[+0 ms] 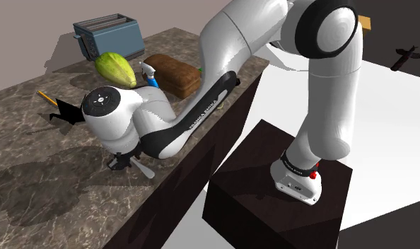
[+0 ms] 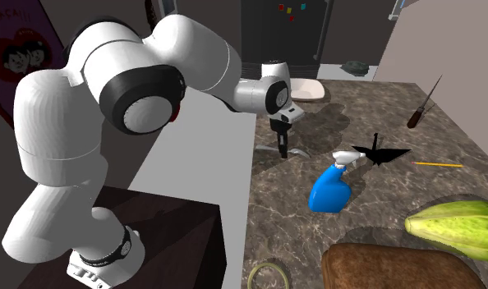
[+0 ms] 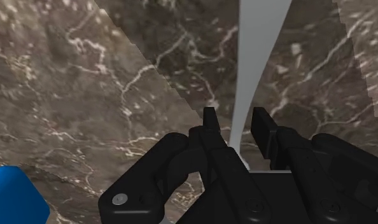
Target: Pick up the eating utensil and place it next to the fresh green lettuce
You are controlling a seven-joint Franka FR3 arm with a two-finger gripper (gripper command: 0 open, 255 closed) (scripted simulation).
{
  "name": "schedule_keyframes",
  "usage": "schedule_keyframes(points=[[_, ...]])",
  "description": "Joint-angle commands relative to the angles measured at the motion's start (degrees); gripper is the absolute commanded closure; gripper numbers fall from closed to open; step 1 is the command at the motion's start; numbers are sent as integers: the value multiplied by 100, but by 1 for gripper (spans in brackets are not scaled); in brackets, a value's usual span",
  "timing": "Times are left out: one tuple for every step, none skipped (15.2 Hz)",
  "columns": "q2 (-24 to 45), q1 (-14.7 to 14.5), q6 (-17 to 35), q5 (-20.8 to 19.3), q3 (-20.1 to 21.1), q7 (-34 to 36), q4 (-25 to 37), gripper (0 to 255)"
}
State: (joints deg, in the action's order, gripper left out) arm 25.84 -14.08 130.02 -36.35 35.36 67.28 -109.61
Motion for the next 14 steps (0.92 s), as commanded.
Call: schedule_keyframes(points=[[-61,35,-70,68,29,-56,3,255],[-109,54,-116,117,56,-96,15,255],[-157,72,-164,166,83,-135,29,255],[-204,90,-212,214,108,-175,44,255],[-250,108,-260,262,134,-214,60,255],[-296,125,-309,309,158,-254,77,255],[-341,142,-359,356,181,-293,96,255],[-385,158,-409,402,204,-331,117,255],[-428,173,-460,448,226,-370,138,255],[-471,188,-511,493,248,-408,161,255],[-513,202,-563,537,268,-446,185,255],[-554,216,-615,581,288,-483,211,255],[-594,229,-669,624,307,-520,238,255],[-634,241,-722,666,326,-557,267,255]])
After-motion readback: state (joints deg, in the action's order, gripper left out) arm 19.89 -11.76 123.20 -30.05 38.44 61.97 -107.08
